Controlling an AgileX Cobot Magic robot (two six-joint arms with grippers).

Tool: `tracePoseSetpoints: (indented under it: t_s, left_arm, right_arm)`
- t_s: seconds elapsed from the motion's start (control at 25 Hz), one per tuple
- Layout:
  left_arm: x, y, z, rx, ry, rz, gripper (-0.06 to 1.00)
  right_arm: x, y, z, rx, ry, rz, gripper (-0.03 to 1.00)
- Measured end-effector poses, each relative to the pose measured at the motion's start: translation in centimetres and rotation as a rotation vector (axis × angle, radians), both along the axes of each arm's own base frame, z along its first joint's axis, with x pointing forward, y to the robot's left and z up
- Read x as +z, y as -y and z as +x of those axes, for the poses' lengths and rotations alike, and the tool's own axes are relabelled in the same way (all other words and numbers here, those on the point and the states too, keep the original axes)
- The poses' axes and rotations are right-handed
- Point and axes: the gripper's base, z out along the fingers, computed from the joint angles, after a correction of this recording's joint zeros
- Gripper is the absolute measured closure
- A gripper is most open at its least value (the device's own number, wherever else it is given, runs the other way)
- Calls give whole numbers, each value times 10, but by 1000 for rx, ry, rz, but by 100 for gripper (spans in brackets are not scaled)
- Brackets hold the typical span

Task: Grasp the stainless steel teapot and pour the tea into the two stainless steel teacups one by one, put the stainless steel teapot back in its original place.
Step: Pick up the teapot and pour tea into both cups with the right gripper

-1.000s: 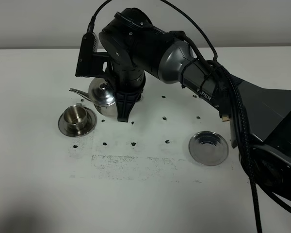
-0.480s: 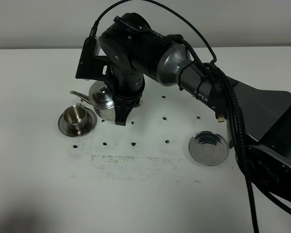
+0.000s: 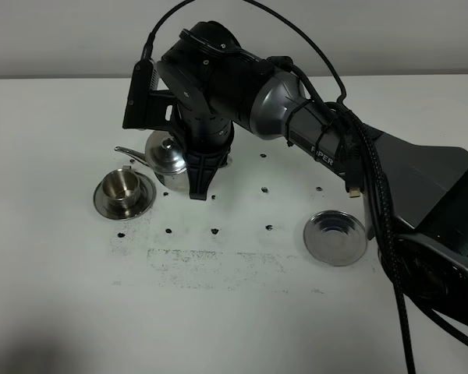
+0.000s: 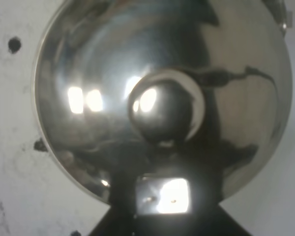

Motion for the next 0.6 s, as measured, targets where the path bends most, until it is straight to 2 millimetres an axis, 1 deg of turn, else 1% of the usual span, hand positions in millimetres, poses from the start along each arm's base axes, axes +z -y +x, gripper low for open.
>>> tracePoseSetpoints:
  t_s: [0.36,0.6]
  left_arm:
    - [0,0,0,0,0,0,40]
    - [0,0,0,0,0,0,40]
  right_arm:
    - [0,-7,-6,53,11,-23,78]
    - [-1,-7,-7,55,8,-26,78]
